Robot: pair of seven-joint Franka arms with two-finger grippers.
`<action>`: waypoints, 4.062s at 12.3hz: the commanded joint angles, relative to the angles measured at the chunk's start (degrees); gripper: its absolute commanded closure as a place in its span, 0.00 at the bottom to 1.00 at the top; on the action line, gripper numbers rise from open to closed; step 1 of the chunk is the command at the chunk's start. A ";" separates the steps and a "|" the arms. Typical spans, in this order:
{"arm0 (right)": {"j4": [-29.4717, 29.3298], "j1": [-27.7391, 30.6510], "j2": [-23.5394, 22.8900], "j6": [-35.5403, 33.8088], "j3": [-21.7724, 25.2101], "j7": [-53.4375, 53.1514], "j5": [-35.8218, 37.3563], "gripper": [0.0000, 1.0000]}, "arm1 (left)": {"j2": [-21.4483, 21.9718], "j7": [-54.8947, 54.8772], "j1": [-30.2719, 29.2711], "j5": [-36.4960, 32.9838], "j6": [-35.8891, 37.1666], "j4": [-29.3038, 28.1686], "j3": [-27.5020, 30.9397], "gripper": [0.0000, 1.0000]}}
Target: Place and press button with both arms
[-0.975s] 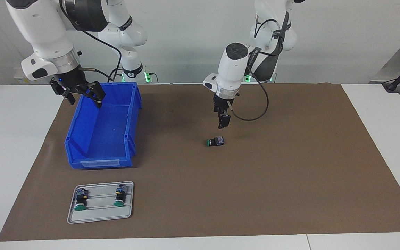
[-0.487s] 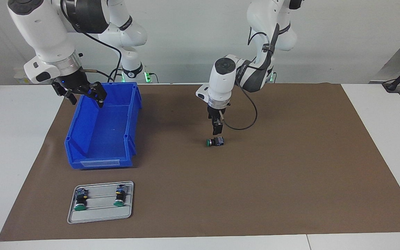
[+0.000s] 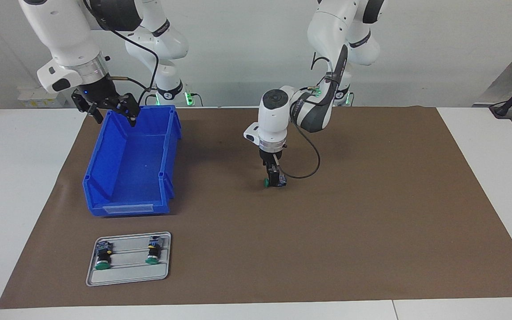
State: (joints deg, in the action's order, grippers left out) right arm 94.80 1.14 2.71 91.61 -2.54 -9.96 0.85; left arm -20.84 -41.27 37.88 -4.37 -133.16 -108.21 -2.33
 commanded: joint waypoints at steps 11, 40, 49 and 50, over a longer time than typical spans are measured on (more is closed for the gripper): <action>0.47 0.27 0.45 1.47 -0.53 1.44 -1.38 0.00 | -0.61 6.20 0.97 -1.34 -8.87 -5.61 0.22 0.02; 0.47 0.27 0.54 1.38 -0.53 1.44 -1.38 0.00 | -0.52 10.86 -3.60 -0.29 -8.17 -1.04 0.66 0.92; 0.47 0.27 0.54 1.38 -0.53 1.44 -1.38 0.00 | 7.20 -0.79 -19.22 31.74 4.12 4.41 0.04 1.00; 0.47 0.27 0.54 1.38 -0.53 1.44 -1.38 0.00 | 7.91 -4.22 -21.60 36.66 6.14 4.24 0.13 1.00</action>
State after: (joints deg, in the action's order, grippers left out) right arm 94.78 0.96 2.70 92.85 -2.98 -9.86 0.73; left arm -14.95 -40.22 20.38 25.17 -130.97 -103.80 -1.52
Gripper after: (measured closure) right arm 0.000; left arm 0.604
